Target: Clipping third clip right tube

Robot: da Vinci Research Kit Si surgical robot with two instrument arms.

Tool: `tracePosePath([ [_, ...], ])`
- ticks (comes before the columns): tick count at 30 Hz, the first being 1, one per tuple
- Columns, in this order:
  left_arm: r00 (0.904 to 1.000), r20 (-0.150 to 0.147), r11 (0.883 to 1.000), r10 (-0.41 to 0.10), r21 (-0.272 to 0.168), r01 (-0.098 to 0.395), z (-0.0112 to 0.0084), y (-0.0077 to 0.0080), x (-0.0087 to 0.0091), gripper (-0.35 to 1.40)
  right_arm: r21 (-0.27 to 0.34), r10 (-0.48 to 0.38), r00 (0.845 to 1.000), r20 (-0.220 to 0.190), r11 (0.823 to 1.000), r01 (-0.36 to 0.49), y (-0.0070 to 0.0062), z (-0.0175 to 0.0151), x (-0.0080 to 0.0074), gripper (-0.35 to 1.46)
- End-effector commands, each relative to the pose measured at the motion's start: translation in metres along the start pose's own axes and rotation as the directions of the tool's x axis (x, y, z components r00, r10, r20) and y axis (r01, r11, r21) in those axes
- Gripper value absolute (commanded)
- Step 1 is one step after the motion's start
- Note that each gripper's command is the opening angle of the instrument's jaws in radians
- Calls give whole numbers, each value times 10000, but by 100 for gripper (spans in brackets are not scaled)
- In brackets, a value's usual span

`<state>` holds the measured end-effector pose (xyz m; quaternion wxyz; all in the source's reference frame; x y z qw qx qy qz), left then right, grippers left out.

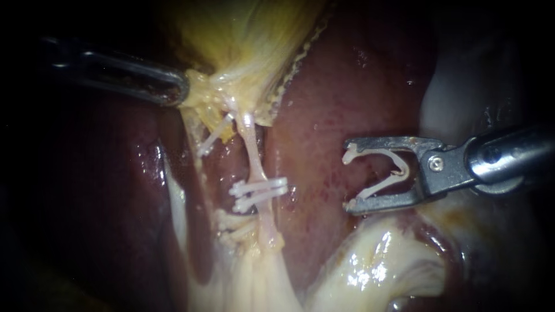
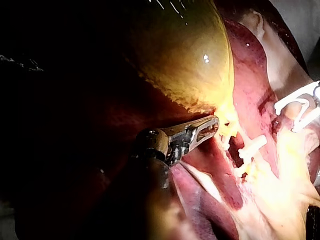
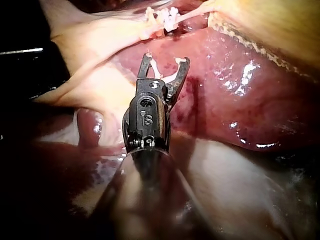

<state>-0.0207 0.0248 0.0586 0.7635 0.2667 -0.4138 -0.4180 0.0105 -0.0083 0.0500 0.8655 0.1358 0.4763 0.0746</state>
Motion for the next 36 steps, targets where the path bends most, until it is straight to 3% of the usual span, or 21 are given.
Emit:
tracePosePath([
  [1,10000,22,10000,23,-57,-22,-2,0,0,-35,-20,16,10000,-38,10000,-16,0,1,1,49],
  [6,10000,54,9999,-7,-131,8,-3,1,0,-35,-32,16,9999,-156,10000,-17,1,5,10,49],
  [13,10000,63,9999,-13,-151,14,-3,1,1,-35,205,1597,9868,-253,9870,-1592,11,19,35,49],
  [22,10000,75,9998,-11,-178,13,0,0,2,-35,812,3713,9285,-56,9256,-3697,25,52,50,47],
  [27,10000,77,9998,-12,-182,14,0,0,2,-35,1353,4428,8966,55,8881,-4394,36,72,46,47],
  [36,10000,83,9998,-15,-196,17,2,0,2,-35,1529,5131,8582,131,8472,-5089,46,108,26,47],
])
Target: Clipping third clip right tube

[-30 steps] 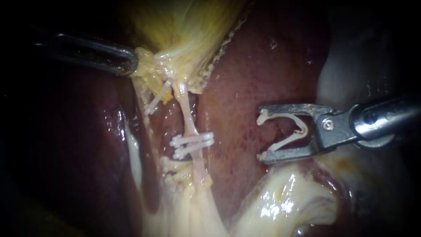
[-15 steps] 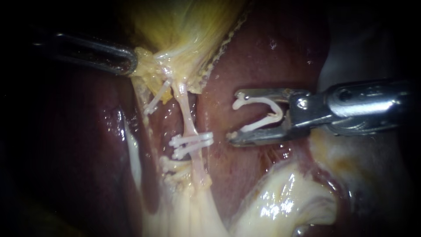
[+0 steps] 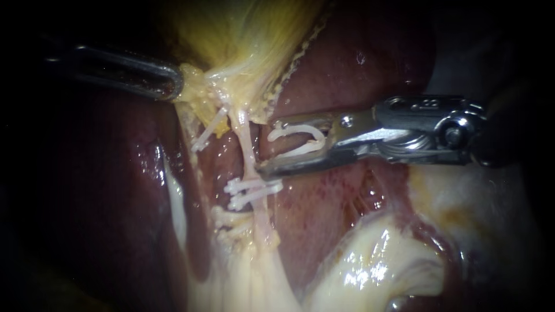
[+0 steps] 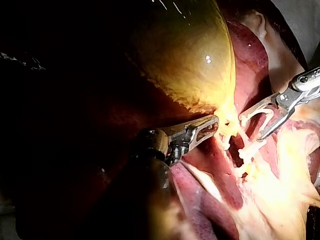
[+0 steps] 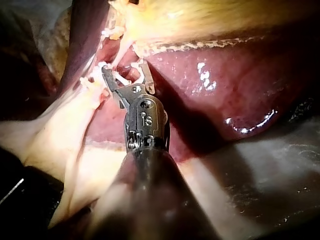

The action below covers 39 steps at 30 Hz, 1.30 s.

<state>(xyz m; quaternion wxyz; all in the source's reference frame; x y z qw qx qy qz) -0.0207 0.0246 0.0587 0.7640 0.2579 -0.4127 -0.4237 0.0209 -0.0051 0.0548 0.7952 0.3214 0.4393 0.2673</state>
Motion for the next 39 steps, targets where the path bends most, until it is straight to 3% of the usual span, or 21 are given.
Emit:
tracePosePath([
  [1,10000,1,10000,-1,-5,1,0,0,0,-35,91,108,9999,-59,9999,-107,2,3,-1,47],
  [7,10000,6,10000,-2,-15,2,2,0,0,-35,717,781,9946,-689,9947,-731,14,23,-3,47],
  [15,10000,12,10000,-5,-29,5,4,-1,0,-35,1542,1877,9673,-1705,9747,-1620,19,43,-4,47],
  [23,10000,20,10000,-5,-46,5,7,-1,0,-35,3017,2841,9299,-2336,9303,-2084,14,41,4,46],
  [27,10000,21,10000,-5,-47,5,7,0,0,-35,3678,3092,9230,-2290,9054,-2120,13,38,11,46],
  [35,10000,35,10000,-5,-78,6,7,0,0,-35,3708,3103,9228,-2284,9041,-2122,14,33,17,36],
  [37,10000,35,10000,54,-80,-53,8,0,0,-35,3724,3108,9229,-2275,9034,-2125,14,30,16,21],
  [39,10000,36,10000,54,-82,-53,8,0,0,-35,3768,3223,9203,-2218,8988,-2240,14,25,16,-9],
])
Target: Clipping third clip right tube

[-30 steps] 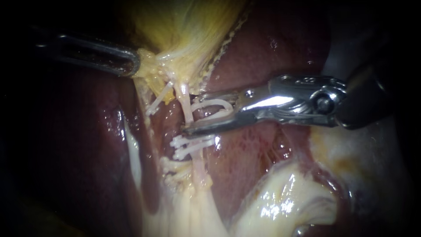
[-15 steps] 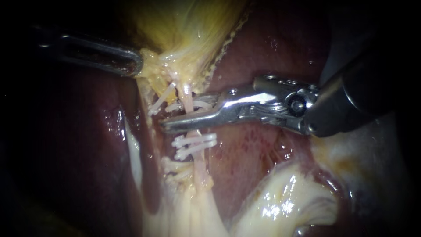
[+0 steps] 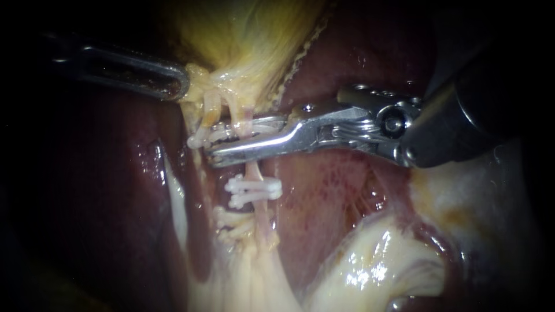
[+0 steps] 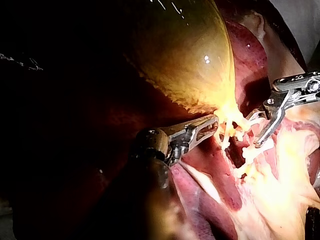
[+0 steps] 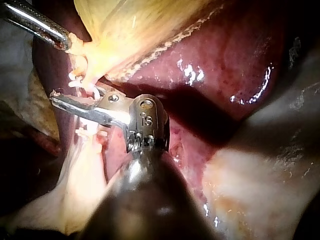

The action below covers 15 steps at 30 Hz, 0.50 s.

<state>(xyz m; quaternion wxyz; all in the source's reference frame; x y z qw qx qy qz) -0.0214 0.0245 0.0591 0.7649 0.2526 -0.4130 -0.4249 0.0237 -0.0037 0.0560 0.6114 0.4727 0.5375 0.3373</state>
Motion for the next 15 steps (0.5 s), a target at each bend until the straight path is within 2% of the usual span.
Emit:
tracePosePath([
  [1,10000,-11,10000,18,10,-18,0,0,0,-35,-4,102,9999,-4,9999,-102,-1,-1,1,-19],
  [4,10000,-10,10000,18,6,-18,1,0,0,-35,3,110,9999,-3,9999,-110,-1,-2,2,-34],
  [15,10000,-5,10000,19,-5,-19,2,0,1,-35,77,347,9994,29,9994,-347,0,-2,3,-35],
])
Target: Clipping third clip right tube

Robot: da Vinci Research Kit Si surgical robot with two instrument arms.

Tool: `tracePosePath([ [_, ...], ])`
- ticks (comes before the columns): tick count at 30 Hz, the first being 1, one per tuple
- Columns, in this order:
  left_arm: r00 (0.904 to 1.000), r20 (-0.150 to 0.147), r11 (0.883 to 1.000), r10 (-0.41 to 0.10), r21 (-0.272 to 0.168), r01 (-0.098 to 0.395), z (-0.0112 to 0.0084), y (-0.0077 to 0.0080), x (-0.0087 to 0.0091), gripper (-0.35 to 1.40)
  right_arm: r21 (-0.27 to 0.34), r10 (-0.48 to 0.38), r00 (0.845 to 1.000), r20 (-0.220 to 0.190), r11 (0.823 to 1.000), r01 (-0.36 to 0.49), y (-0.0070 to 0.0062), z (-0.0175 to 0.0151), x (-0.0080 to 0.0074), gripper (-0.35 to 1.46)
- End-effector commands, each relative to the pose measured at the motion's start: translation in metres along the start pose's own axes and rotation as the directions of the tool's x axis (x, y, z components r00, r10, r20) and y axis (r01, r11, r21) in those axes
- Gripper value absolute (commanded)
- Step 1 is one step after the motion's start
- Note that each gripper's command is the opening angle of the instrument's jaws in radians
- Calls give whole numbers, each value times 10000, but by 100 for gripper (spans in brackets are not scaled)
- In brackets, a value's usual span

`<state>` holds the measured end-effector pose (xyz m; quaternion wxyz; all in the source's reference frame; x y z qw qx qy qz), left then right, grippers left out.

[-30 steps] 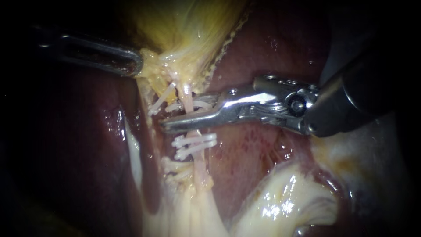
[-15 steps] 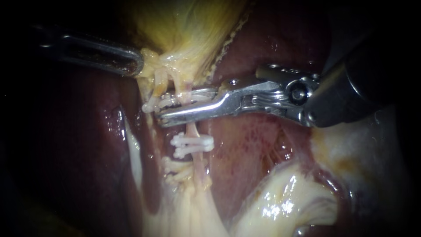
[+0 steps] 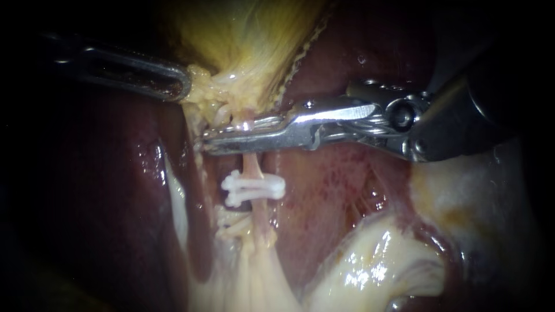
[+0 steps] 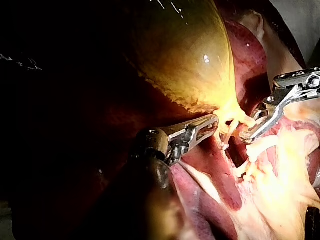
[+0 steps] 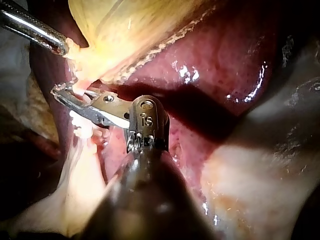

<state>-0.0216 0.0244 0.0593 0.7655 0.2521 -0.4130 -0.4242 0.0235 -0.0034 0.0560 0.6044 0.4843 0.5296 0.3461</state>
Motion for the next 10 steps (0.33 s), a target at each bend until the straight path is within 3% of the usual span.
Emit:
tracePosePath([
  [1,10000,-1,10000,0,-2,0,0,0,0,-35,21,-7,10000,15,10000,7,0,0,0,-35],
  [10,10000,2,10000,-62,-7,62,0,1,0,-35,16,26,10000,68,10000,-26,3,0,-3,-35],
])
